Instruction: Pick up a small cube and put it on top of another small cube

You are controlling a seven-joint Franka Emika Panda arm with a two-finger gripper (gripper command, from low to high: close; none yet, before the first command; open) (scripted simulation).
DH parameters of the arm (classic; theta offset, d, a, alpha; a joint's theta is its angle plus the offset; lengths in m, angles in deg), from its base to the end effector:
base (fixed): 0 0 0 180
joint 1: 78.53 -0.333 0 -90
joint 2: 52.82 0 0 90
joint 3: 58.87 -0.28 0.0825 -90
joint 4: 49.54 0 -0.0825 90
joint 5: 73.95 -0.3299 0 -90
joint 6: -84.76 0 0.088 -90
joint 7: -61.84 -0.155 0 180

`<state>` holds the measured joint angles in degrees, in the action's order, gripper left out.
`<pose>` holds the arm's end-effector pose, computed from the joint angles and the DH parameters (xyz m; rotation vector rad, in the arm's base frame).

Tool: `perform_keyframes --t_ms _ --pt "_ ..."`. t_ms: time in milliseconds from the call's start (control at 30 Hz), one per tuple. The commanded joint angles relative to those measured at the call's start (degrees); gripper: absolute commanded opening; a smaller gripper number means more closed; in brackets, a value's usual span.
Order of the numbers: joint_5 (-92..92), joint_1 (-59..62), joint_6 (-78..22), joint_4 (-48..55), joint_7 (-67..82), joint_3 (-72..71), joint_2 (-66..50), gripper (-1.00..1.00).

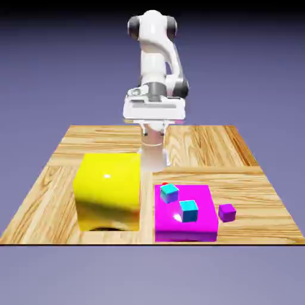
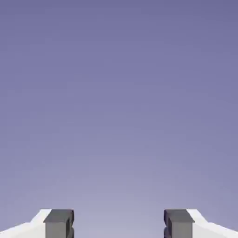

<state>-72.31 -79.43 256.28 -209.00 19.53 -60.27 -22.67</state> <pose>0.4072 0.0179 0.4156 -2.5683 0.8943 -0.9854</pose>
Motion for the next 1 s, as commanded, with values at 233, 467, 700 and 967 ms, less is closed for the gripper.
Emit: perform_keyframes --t_ms 233,467,700,967 --pt "11.18 -0.26 -17.57 10.10 1.55 -11.40 -16.61 0.00" --pt "21.04 -0.14 -33.27 18.90 3.09 -22.00 -31.15 0.00" --pt "30.90 -0.02 -48.97 27.70 4.64 -32.60 -45.68 0.00" --pt "42.88 -0.32 -66.64 37.63 5.89 -43.47 -62.30 0.00"
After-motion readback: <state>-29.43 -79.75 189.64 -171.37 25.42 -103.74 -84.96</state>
